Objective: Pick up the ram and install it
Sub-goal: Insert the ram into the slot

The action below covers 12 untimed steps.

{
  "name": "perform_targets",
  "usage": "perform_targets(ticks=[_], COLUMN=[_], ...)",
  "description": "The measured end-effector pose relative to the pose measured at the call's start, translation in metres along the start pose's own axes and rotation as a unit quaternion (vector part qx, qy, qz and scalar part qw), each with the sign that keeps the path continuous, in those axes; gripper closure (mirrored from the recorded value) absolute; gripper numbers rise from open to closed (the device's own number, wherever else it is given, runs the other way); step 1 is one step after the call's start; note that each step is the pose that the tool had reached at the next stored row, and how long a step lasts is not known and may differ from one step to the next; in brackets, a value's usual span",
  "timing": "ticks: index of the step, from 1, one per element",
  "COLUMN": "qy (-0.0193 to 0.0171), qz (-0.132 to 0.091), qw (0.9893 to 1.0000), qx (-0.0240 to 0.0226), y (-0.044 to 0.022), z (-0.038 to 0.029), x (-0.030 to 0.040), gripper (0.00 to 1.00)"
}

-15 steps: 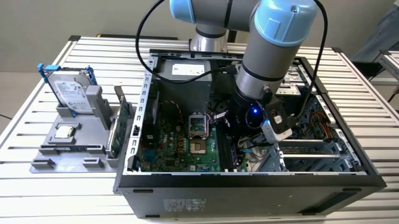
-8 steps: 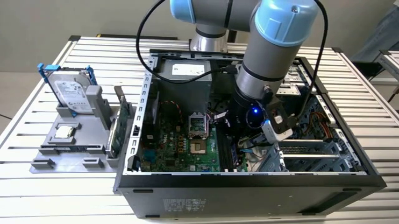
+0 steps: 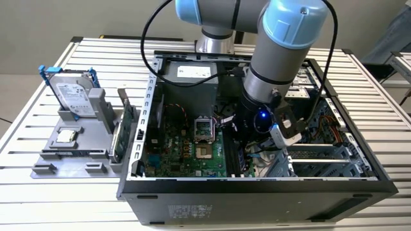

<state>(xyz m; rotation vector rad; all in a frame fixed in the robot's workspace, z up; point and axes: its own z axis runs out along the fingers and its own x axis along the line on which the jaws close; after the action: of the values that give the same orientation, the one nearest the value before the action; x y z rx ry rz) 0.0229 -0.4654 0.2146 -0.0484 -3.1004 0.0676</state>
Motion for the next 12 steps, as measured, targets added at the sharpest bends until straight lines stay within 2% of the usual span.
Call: perform_targets(ticks=[5,12], qy=[0.0000,0.0000], qz=[0.000,0.000], qw=[1.0000,1.0000], qx=[0.0000,0.0000], y=[0.0001,0.0001], z=[0.0036,0.0038], x=[0.0000,-0.0001], gripper=[1.00,1.00])
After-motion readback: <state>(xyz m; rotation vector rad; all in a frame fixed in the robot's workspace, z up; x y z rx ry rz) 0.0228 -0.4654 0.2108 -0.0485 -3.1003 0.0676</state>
